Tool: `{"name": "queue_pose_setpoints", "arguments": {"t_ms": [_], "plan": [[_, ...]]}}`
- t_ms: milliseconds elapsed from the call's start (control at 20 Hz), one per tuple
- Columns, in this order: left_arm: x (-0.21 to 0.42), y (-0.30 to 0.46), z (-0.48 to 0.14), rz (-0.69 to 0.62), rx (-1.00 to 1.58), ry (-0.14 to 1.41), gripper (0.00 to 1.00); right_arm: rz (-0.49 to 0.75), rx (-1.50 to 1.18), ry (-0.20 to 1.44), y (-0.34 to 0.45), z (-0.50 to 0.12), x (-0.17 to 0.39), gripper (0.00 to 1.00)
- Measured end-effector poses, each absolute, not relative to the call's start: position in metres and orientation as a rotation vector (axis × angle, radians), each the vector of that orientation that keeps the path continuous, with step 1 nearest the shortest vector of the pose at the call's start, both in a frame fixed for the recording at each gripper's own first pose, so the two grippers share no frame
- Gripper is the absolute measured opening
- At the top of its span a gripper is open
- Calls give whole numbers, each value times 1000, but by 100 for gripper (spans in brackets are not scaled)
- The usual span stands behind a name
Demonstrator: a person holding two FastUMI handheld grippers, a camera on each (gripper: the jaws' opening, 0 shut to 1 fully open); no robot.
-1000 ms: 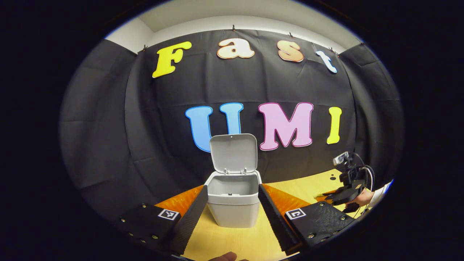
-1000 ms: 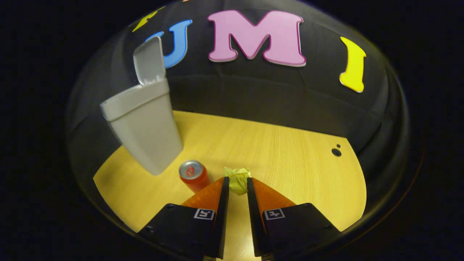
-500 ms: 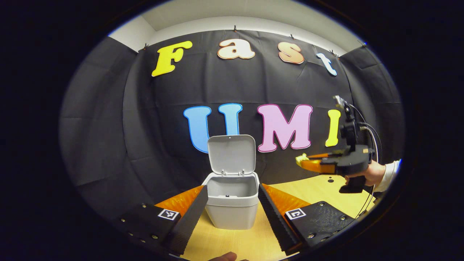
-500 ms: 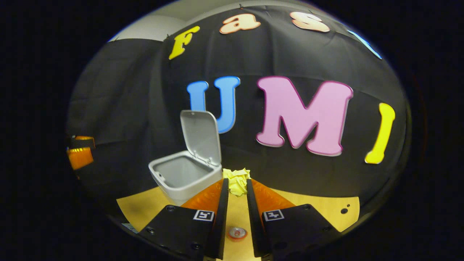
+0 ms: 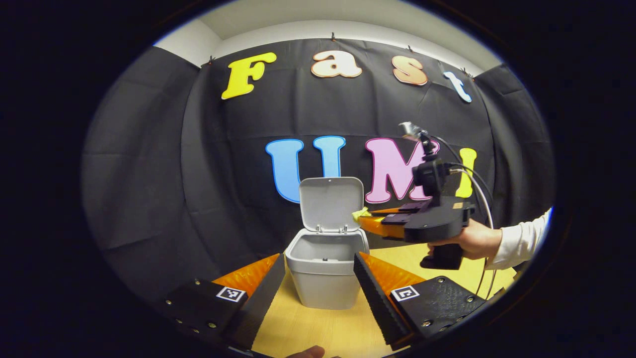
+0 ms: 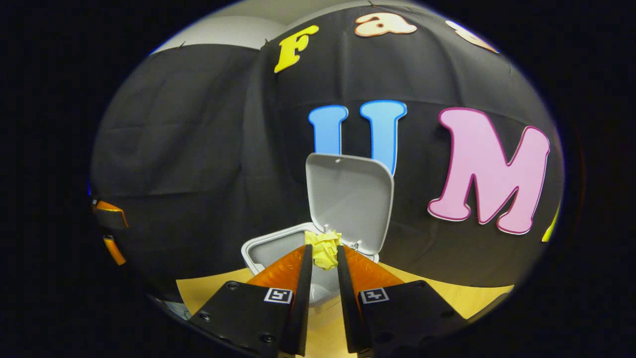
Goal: Press the lid of the desktop garbage bin to open it, pick up the crumpled paper on the desktop and throw it into the bin, then pick up the pop can on the desktop and drop it into the bin, and finally close the garbage bin lid.
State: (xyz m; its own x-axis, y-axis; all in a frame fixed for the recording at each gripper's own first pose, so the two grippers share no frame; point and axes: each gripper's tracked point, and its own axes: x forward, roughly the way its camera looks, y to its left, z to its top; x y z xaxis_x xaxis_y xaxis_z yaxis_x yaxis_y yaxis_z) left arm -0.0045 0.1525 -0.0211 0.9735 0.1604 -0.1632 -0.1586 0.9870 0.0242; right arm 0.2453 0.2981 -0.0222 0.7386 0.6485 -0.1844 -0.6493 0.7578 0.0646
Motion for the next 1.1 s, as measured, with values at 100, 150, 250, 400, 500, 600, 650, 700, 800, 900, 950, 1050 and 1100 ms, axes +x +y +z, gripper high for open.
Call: {"name": "queue_pose_setpoints", "arguments": {"t_ms": [100, 150, 250, 400, 500, 600, 650, 700, 800, 900, 950, 1050, 1100], "plan": [[-7, 152, -29, 162, -14, 175, 91, 718, 8, 266, 311, -45, 257, 23], [-8, 153, -34, 166, -20, 182, 91, 707, 6, 313, 310, -59, 258, 35], [-7, 153, -40, 177, -15, 189, 91, 713, 28, 340, 314, -69, 258, 46], [-1, 142, -52, 160, -21, 203, 91, 714, 48, 278, 306, -52, 255, 87], [5, 128, -61, 131, -34, 210, 91, 711, 61, 252, 289, -38, 249, 100], [14, 111, -67, 95, -46, 183, 91, 681, 83, 232, 258, -26, 244, 100], [19, 101, -75, 77, -54, 182, 91, 655, 97, 218, 238, -20, 243, 99], [26, 90, -83, 58, -60, 189, 91, 624, 110, 207, 214, -15, 243, 99], [42, 67, -105, 23, -71, 210, 92, 551, 123, 198, 160, -10, 240, 99], [58, 40, -130, -16, -87, 235, 91, 484, 132, 209, 108, -11, 233, 99], [67, 24, -142, -36, -90, 247, 91, 454, 136, 221, 85, -15, 228, 99], [86, -8, -156, -84, -88, 243, 92, 389, 148, 232, 35, -21, 216, 99], [96, -24, -163, -108, -81, 235, 91, 357, 145, 238, 12, -26, 212, 99]]}}
